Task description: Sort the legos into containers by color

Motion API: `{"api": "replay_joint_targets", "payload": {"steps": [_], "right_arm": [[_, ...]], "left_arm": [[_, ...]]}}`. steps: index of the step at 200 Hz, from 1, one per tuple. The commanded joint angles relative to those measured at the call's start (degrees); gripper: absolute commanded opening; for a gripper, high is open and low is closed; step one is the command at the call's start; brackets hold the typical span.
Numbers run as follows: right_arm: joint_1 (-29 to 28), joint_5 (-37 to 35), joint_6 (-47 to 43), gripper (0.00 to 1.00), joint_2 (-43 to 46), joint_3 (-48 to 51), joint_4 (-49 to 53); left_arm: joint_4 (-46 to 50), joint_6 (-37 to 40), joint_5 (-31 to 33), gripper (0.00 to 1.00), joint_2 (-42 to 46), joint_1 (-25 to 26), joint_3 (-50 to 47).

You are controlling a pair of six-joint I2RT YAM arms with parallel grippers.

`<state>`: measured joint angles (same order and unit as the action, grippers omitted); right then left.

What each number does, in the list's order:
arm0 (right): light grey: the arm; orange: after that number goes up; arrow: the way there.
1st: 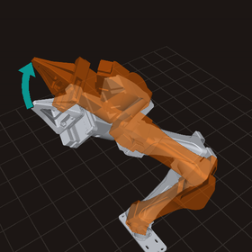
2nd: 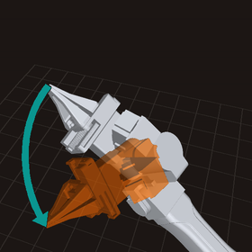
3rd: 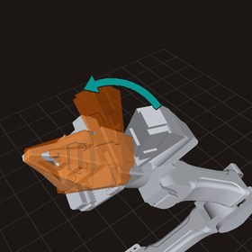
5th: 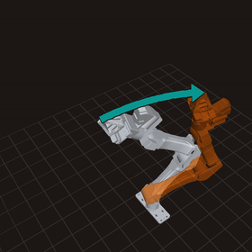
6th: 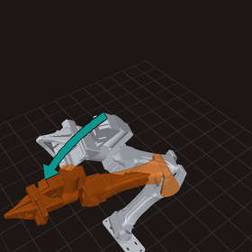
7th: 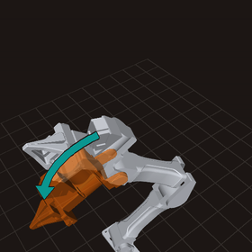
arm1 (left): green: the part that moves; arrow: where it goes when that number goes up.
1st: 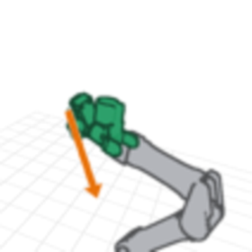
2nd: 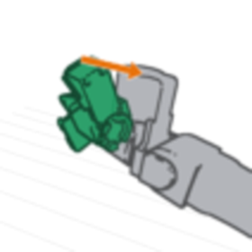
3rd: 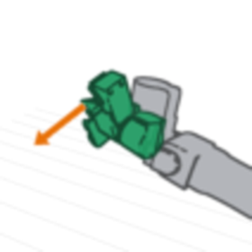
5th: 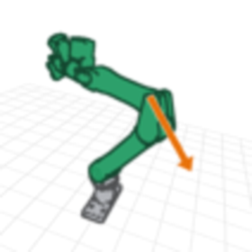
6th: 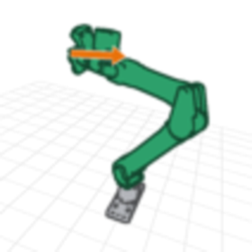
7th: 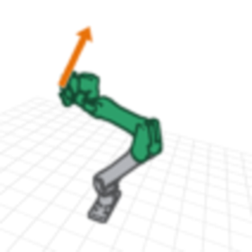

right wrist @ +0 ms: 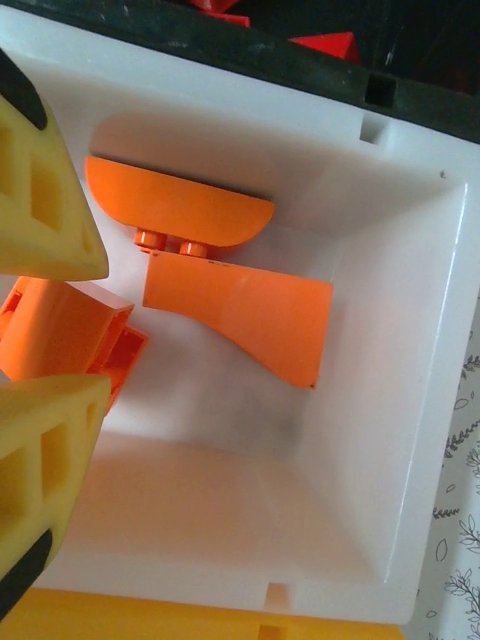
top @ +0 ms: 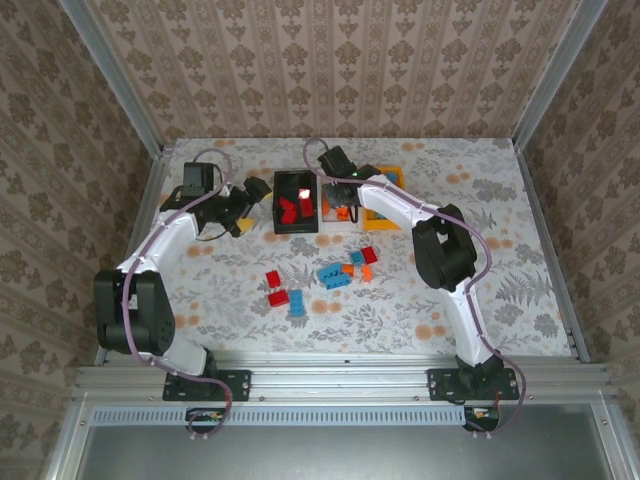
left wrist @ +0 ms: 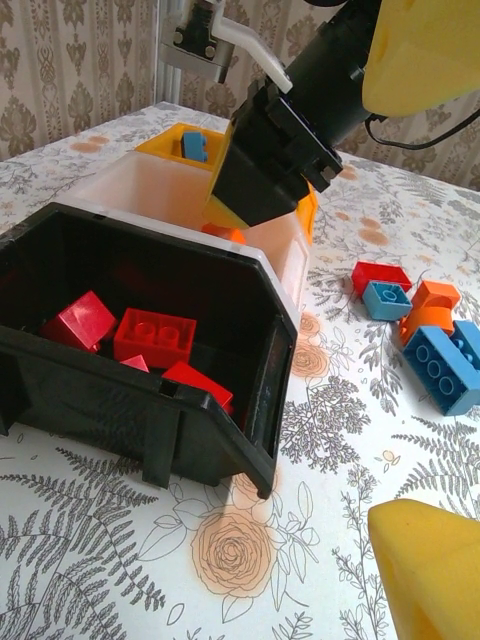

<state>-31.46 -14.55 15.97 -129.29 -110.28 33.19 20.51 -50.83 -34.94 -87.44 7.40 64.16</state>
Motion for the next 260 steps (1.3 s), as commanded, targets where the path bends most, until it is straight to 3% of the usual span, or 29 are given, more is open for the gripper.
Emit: {"api": "replay_joint_targets", "payload": {"steps": [1, 29, 86, 117, 153, 215, 233, 260], "right_arm": [[-0.93, 0.06, -0.65, 0.34, 3.58, 1.81, 0.78], [-4.02, -1.19, 0.37, 0.38, 18.61, 17.09, -5.76], [-6.59, 1.06, 5.62, 0.47, 40.81, 46.46, -3.42], [-6.85, 7.6, 7.15, 0.55, 40.19, 52.9, -4.52], [-7.21, 11.52, 6.6, 0.55, 33.59, 53.06, -8.02], [-6.84, 4.74, 6.28, 0.33, 27.98, 52.24, -10.73], [-6.94, 3.38, 6.62, 0.26, 29.57, 53.51, -10.95], [-6.93, 0.17, 6.13, 0.25, 35.3, 55.4, -10.18]], "left_arm": [[-0.97, -0.76, -1.45, 1.0, -0.76, -0.33, 0.72], [-1.0, -0.49, -1.44, 1.0, -0.98, 1.55, 1.0], [-1.36, -0.32, -3.38, 1.0, -1.18, 7.97, 1.14], [-1.44, -0.24, -3.51, 1.0, -1.4, 9.55, 1.13], [-0.85, 0.37, -3.34, 1.0, -2.01, 9.57, 1.47], [-0.3, 0.64, -3.56, 0.99, -2.47, 9.56, 1.84], [-0.22, 0.73, -3.49, 0.99, -2.47, 9.48, 1.85], [-0.24, 0.56, -3.65, 0.99, -2.41, 9.31, 1.89]]}}
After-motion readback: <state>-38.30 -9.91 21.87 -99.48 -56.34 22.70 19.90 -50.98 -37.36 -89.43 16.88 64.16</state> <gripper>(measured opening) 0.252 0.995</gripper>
